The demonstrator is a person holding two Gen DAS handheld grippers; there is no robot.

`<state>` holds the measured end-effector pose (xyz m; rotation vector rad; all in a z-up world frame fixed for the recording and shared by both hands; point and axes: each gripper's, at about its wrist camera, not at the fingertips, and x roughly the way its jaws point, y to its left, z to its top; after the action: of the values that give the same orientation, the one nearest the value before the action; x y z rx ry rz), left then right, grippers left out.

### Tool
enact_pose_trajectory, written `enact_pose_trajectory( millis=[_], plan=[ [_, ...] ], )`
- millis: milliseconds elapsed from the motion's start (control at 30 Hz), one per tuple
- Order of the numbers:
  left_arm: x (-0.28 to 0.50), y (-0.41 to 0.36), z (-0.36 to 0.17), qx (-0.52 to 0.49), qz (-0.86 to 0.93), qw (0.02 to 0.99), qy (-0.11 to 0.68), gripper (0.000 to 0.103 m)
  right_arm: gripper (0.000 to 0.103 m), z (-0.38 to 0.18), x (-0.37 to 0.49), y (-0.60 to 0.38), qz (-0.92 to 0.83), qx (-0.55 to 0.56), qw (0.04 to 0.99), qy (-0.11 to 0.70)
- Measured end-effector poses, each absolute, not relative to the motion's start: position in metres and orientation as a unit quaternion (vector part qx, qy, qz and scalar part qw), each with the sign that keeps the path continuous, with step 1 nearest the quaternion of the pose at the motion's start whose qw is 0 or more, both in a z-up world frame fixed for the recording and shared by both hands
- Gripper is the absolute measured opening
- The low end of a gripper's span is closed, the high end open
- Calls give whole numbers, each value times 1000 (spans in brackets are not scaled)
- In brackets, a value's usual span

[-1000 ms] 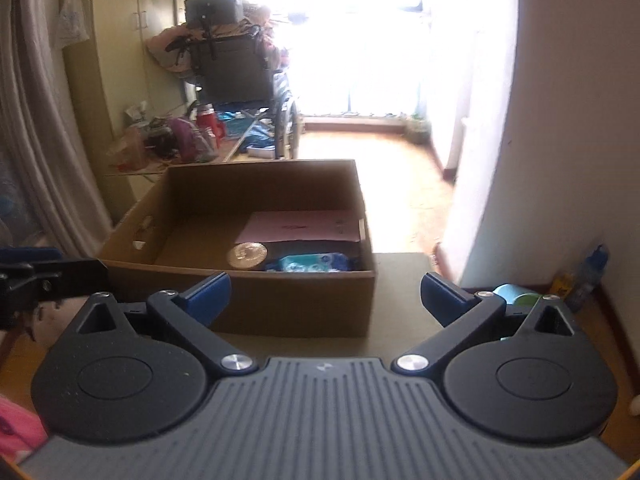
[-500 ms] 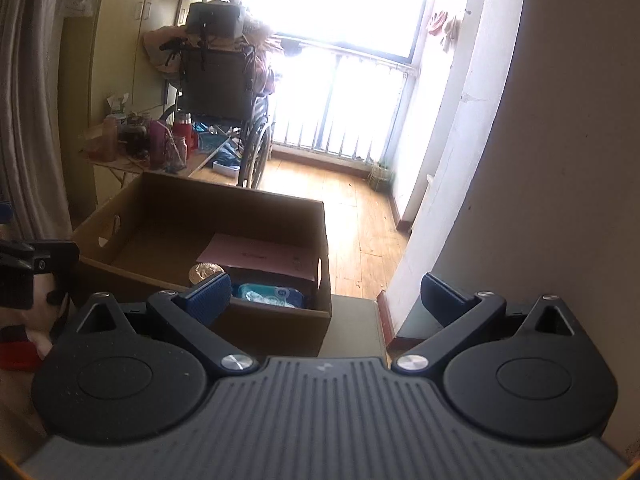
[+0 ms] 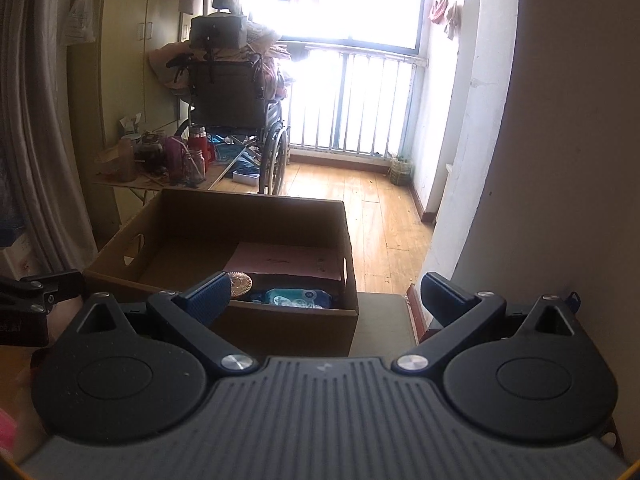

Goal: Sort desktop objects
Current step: 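Move the right gripper back from the box toward the plush doll, then bring the right gripper down onto the plush doll's head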

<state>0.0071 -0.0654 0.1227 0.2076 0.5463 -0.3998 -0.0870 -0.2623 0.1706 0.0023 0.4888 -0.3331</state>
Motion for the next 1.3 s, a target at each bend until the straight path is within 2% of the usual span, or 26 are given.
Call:
enact_pose_trajectory(
  millis=[367,700,1000,1100,1300],
  plan=[
    [6,-33,120,59,-155,937,307,103,102,170,-93,-263,-123,4,965,233],
    [-7,24,122,48,-97,945,308,103,102,179,-82,-242,-51,11,973,224],
    [-8,98,100,14,-39,940,339,103,102,189,-52,-194,102,72,971,202],
    [-8,116,89,-18,-50,931,361,103,102,186,-37,-177,147,101,960,215],
    [3,133,64,-60,-63,921,381,103,102,169,-4,-140,161,85,948,261]
  ],
)
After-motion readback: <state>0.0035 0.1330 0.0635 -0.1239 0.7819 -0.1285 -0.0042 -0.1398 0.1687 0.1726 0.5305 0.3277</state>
